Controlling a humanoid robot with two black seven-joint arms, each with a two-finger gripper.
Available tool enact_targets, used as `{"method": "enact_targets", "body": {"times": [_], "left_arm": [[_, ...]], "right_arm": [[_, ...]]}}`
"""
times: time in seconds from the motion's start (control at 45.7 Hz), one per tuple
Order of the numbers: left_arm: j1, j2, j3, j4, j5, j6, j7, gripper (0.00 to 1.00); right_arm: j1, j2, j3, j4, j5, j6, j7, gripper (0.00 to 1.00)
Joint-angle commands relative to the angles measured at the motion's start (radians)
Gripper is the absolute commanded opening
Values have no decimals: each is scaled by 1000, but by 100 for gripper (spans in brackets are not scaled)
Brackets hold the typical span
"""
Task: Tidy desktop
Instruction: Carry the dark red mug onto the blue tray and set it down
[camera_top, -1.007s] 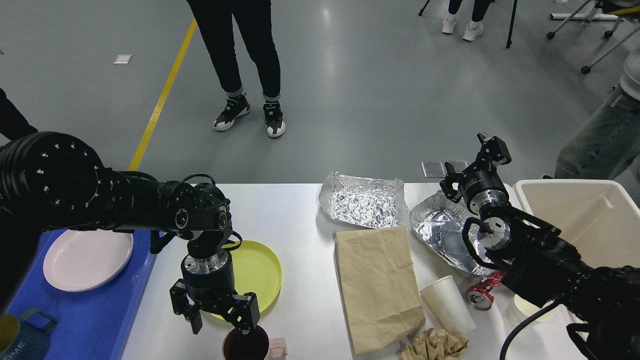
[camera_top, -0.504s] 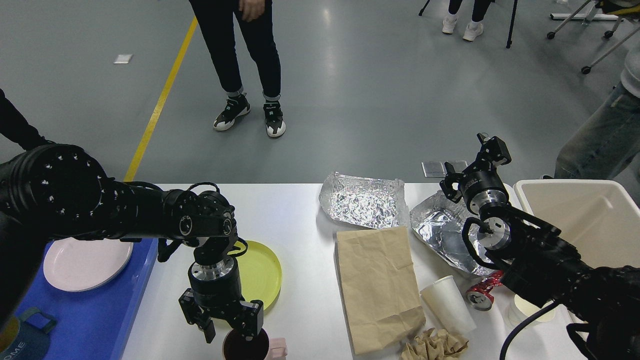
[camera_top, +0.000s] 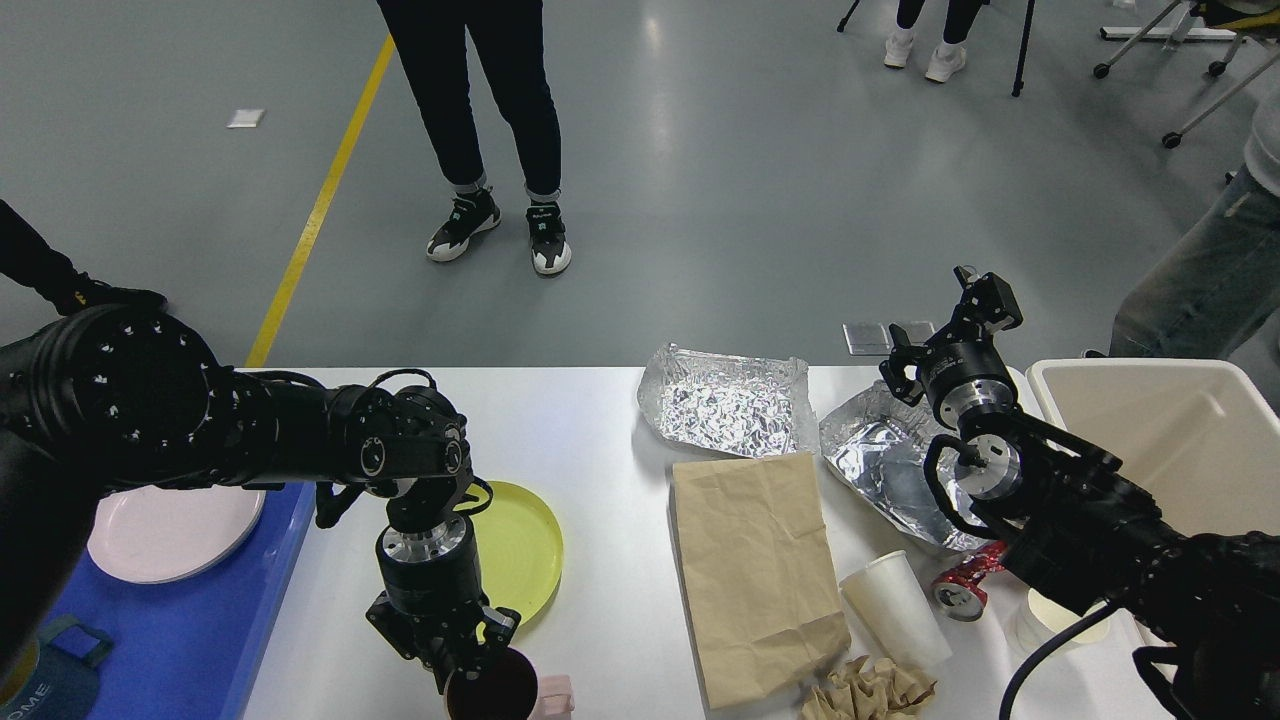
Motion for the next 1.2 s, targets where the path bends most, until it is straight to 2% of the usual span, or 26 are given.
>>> {"method": "enact_targets", "body": {"times": [0.0,0.109,0.328,0.569,0.745,0.964,1.182], "left_arm": [[-1,-6,0,5,1,0,0,8],[-7,-7,-2,5,0,0,0,0],[-24,-12,-55,2,0,0,-1,0],[-124,33,-92,-1,-2,0,-3,0],[-182,186,-75,-12,1,0,0,0],[-208,442,-71,-12,0,0,103,0],[-170,626,-37,-14,0,0,108,0]], "right_arm": [[0,1,-1,0,0,0,0,100],[0,-1,1,0,0,0,0,100],[0,1,1,0,0,0,0,100],[0,-1,-1,0,0,0,0,100],[0,1,-1,0,0,0,-1,100],[0,1,1,0,0,0,0,100],[0,1,-1,0,0,0,0,100]]}}
